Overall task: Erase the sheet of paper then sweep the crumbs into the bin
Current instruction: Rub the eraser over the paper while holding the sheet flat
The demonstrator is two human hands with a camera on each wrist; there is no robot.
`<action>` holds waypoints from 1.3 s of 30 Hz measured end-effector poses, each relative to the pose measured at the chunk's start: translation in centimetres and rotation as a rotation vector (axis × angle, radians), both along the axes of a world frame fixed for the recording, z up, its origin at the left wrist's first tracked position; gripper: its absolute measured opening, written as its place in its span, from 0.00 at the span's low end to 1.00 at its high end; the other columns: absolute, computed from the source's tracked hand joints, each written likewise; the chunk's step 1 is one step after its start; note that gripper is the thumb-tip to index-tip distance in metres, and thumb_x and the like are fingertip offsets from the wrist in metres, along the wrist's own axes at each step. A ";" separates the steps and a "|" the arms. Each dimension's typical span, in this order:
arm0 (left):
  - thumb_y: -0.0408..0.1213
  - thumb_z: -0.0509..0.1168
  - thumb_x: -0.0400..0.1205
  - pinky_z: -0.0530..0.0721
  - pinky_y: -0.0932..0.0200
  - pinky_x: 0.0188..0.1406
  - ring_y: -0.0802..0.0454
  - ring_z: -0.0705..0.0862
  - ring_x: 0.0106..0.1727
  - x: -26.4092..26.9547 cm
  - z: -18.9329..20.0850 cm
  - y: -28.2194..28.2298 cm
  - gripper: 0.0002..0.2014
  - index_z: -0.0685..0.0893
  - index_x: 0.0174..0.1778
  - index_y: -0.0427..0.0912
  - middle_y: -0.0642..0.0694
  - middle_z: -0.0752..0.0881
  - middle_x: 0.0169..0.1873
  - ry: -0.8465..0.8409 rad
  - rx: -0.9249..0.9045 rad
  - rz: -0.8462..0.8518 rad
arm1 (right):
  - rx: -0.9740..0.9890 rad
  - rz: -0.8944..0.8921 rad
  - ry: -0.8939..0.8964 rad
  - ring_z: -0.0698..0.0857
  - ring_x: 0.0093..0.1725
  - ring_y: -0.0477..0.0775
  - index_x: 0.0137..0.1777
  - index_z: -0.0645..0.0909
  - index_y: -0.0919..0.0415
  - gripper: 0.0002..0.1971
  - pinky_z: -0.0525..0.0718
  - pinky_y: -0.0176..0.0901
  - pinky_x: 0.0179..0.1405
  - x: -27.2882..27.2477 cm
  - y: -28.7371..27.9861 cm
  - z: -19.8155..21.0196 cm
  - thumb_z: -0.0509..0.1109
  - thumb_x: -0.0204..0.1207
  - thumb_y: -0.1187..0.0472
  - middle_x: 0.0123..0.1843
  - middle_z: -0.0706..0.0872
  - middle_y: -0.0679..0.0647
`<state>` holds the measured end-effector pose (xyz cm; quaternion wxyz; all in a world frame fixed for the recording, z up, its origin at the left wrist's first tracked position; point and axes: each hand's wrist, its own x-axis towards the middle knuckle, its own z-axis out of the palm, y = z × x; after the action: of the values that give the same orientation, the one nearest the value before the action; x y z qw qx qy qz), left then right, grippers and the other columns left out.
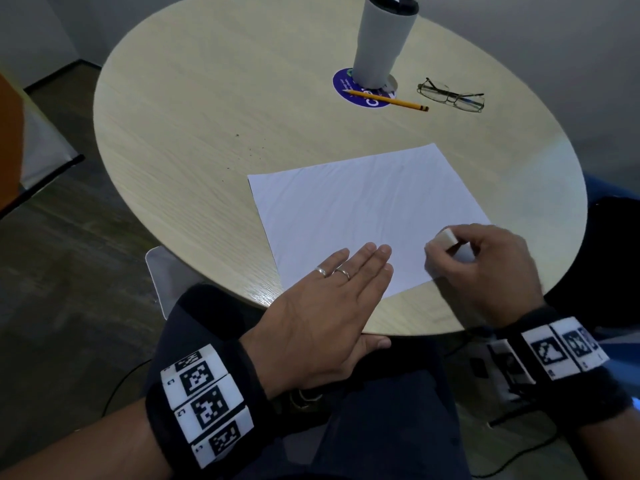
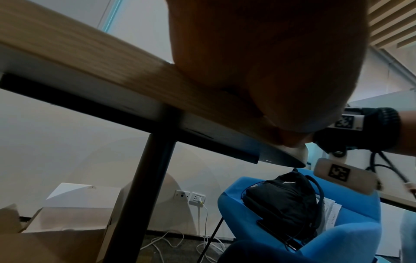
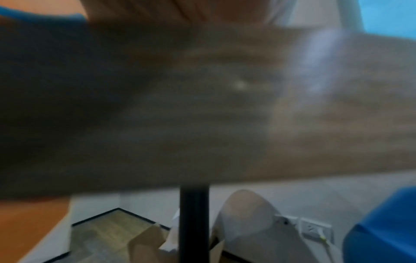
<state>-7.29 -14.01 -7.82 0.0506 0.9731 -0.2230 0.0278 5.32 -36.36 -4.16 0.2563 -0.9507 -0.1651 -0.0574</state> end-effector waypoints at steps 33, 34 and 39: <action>0.64 0.46 0.93 0.57 0.42 0.91 0.44 0.48 0.94 -0.1 0.2 0.0 0.41 0.58 0.92 0.34 0.37 0.50 0.93 0.011 -0.007 0.005 | -0.031 -0.014 -0.005 0.86 0.39 0.50 0.32 0.88 0.46 0.11 0.87 0.55 0.40 -0.6 -0.7 1.3 0.78 0.77 0.53 0.35 0.90 0.42; 0.64 0.46 0.93 0.57 0.42 0.91 0.44 0.48 0.94 -0.2 0.2 0.0 0.41 0.58 0.91 0.34 0.37 0.51 0.93 0.013 -0.009 0.006 | -0.035 0.001 -0.016 0.85 0.40 0.50 0.32 0.87 0.46 0.11 0.87 0.55 0.42 -1.0 -0.5 1.4 0.79 0.76 0.54 0.35 0.90 0.43; 0.64 0.47 0.92 0.55 0.43 0.92 0.44 0.48 0.94 -0.1 0.2 0.0 0.41 0.58 0.92 0.34 0.37 0.51 0.93 0.004 -0.008 0.005 | 0.026 0.043 0.032 0.86 0.39 0.55 0.36 0.88 0.53 0.09 0.87 0.55 0.40 -3.0 -0.3 0.8 0.79 0.73 0.51 0.34 0.89 0.46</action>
<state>-7.36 -13.99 -7.63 0.0547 0.9735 -0.2206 0.0267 2.34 -36.69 -3.33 0.2726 -0.9442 -0.1808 -0.0388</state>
